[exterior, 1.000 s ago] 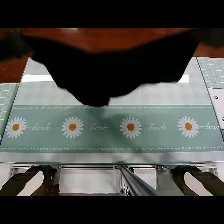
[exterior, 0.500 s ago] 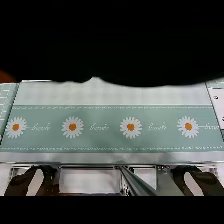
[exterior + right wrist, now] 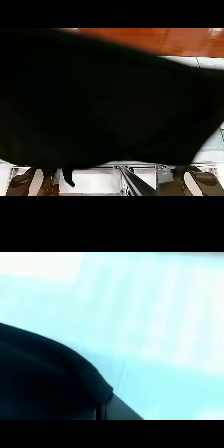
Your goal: Fold the shirts.
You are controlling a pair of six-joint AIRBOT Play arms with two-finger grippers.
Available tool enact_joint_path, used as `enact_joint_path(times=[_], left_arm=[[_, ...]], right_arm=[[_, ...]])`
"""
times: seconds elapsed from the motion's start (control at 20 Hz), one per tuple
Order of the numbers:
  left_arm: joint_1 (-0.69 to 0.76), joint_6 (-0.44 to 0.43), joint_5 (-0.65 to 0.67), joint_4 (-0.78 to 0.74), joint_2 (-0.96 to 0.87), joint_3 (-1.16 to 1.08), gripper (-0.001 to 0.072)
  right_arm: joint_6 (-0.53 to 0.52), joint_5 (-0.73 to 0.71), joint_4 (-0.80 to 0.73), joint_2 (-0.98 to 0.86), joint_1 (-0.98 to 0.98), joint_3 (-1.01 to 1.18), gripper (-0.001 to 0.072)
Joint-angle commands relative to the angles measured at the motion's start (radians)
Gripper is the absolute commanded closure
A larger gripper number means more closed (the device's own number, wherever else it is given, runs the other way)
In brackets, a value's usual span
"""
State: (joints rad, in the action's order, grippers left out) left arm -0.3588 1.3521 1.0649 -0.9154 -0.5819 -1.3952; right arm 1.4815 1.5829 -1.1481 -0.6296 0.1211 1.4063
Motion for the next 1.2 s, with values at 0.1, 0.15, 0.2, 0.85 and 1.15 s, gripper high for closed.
enact_joint_path(times=[0.1,0.15,0.2,0.85,1.15], left_arm=[[0.095,-0.102,-0.203,0.146,-0.103,0.503,0.0690],[0.129,-0.122,-0.274,0.146,-0.156,0.536,0.0690],[0.171,-0.135,-0.341,0.146,-0.217,0.540,0.0690],[0.373,-0.025,-0.610,0.122,-0.535,0.504,0.0006],[0.054,0.144,0.141,-0.264,-0.530,0.491,0.0010]], right_arm=[[0.031,-0.499,0.026,-0.064,0.000,-0.577,0.0678],[0.051,-0.603,0.029,-0.125,0.001,-0.602,0.0678],[0.068,-0.724,0.050,-0.203,0.000,-0.602,0.0678],[-0.035,-0.575,0.327,-0.914,0.058,-0.033,0.0090],[-0.030,-0.283,-0.268,-0.691,0.297,-0.160,0.0092]])
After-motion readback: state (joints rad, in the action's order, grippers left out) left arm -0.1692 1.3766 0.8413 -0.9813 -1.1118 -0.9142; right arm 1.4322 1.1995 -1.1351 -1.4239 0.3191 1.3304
